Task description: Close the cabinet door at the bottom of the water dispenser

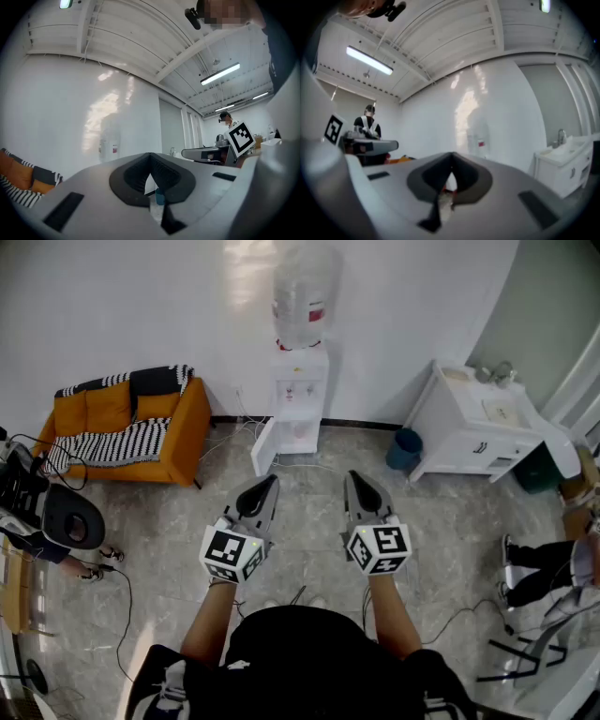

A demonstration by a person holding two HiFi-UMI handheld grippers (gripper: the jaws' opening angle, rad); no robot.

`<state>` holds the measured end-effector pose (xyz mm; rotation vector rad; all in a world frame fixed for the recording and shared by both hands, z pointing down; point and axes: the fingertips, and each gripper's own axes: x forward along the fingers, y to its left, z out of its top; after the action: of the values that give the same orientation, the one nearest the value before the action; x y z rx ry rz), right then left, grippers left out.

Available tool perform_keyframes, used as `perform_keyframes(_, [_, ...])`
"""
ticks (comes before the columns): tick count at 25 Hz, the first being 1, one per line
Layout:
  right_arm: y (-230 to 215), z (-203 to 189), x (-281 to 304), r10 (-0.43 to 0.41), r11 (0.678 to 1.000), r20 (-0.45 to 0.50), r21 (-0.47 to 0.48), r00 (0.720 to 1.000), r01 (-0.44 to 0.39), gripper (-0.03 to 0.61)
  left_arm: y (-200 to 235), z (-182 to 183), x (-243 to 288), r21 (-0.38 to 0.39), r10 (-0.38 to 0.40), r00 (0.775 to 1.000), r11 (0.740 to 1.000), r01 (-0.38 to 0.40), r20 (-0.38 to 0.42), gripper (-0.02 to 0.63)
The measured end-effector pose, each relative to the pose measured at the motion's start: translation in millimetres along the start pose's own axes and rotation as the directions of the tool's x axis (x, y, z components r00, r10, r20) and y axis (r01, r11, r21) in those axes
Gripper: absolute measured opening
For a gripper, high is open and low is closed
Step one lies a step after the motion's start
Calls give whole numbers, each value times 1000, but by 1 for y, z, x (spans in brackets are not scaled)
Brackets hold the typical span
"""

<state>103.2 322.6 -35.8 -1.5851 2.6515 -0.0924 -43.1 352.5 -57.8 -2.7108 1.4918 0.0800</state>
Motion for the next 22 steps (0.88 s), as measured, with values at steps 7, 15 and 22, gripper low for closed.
perform_keyframes(7, [2, -7, 1, 13, 1000, -11, 11, 1000, -13, 34, -4, -2, 4, 4, -8, 1000, 1000, 8, 2, 8])
perform_keyframes(15, [-2, -3, 3, 23, 1000, -9, -6, 1000, -23, 34, -7, -2, 12, 7, -3, 1000, 1000, 3, 1, 8])
perform_keyframes(22, [-3, -2, 2, 50, 999, -15, -20, 999, -50, 34, -13, -1, 20, 12, 3, 1000, 1000, -3, -3, 8])
